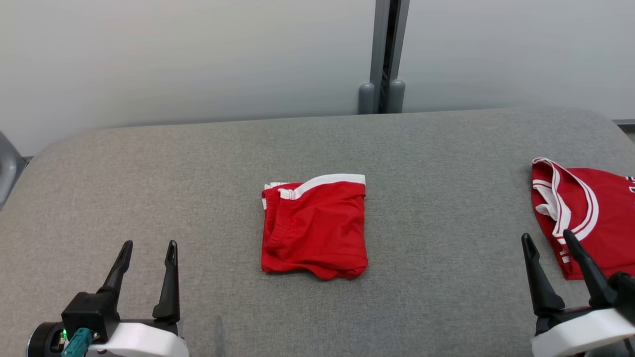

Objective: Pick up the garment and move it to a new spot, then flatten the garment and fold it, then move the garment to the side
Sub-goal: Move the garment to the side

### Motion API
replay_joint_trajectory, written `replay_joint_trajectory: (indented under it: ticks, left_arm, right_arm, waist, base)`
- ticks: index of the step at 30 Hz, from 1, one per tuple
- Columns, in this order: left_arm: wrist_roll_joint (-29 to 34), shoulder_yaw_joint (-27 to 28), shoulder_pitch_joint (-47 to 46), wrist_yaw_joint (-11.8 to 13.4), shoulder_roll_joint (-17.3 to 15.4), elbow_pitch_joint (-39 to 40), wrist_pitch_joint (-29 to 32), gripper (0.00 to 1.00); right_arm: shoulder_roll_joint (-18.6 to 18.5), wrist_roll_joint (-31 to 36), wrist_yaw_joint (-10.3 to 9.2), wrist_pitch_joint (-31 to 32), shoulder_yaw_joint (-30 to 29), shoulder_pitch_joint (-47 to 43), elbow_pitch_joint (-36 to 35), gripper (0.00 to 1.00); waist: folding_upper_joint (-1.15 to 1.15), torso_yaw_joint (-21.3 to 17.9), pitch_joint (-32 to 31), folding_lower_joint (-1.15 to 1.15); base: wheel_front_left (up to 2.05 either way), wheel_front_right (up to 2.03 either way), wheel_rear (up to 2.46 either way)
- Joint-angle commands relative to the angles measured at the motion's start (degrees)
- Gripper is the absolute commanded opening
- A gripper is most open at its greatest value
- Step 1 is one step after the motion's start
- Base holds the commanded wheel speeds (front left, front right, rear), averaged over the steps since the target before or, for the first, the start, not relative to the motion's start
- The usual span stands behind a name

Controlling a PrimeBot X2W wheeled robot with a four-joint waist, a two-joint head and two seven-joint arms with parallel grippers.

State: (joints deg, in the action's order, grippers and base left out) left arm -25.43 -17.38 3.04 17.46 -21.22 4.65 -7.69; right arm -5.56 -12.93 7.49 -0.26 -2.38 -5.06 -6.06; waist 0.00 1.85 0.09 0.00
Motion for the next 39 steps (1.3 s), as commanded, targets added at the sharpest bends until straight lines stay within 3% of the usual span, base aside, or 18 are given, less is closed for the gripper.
replay_joint_trajectory:
  ticks: [1,10,21,27,33,34,35,36,39]
  left_arm:
    - [-0.13,0.15,-1.42,-0.01,-0.21,0.28,-0.39,1.00]
    - [0.69,-1.19,-7.04,-1.43,1.23,0.60,-1.78,1.00]
    - [0.85,-2.80,-15.38,-3.94,5.26,-2.14,-5.59,1.00]
    - [0.67,-2.90,-17.04,-5.22,6.80,-4.54,-6.77,1.00]
    - [0.95,-2.61,-18.11,-6.31,7.82,-6.51,-7.30,1.00]
    - [1.01,-2.53,-18.22,-6.42,7.97,-6.80,-7.38,1.00]
    - [1.07,-2.44,-18.30,-6.64,8.11,-7.07,-7.39,1.00]
    - [1.14,-2.36,-18.47,-6.72,8.25,-7.36,-7.42,1.00]
    - [1.38,-1.94,-18.90,-7.32,8.65,-8.24,-7.55,1.00]
  right_arm:
    - [-0.59,-0.03,-0.01,-0.06,0.01,1.27,0.28,1.00]
    - [-2.25,-1.28,-0.01,0.62,3.40,8.42,4.83,1.00]
    - [-2.24,-4.03,-0.01,0.08,12.13,19.81,20.15,1.00]
    - [-1.44,-8.69,-0.01,1.46,17.10,25.01,28.36,1.00]
    - [-2.70,-13.51,-0.01,7.12,21.68,29.35,34.00,1.00]
    - [-2.87,-14.47,-0.01,7.88,22.41,29.85,34.43,0.93]
    - [-2.99,-15.57,-0.01,8.94,23.19,30.29,34.71,0.43]
    - [-3.39,-16.33,-0.01,10.08,24.04,30.66,34.97,0.00]
    - [-5.71,-18.70,-0.03,13.08,26.86,31.92,34.44,0.00]
  waist:
    - [0.00,0.65,0.78,0.00]
    - [0.00,5.34,7.57,0.00]
    - [0.00,12.00,15.10,0.00]
    - [0.00,13.64,16.75,0.00]
    - [0.00,13.90,17.53,0.00]
    - [0.00,13.91,17.61,0.00]
    - [0.00,13.90,17.70,0.00]
    - [0.00,13.85,17.75,0.00]
    - [0.00,13.46,17.64,0.00]
  base:
    - [0.00,0.00,0.00]
    - [0.00,0.00,0.00]
    - [0.00,0.00,0.00]
    - [0.00,0.00,0.00]
    - [0.00,0.00,0.00]
    - [0.00,0.00,0.00]
    - [0.00,0.00,0.00]
    - [0.00,0.00,0.00]
    - [0.00,0.00,0.00]
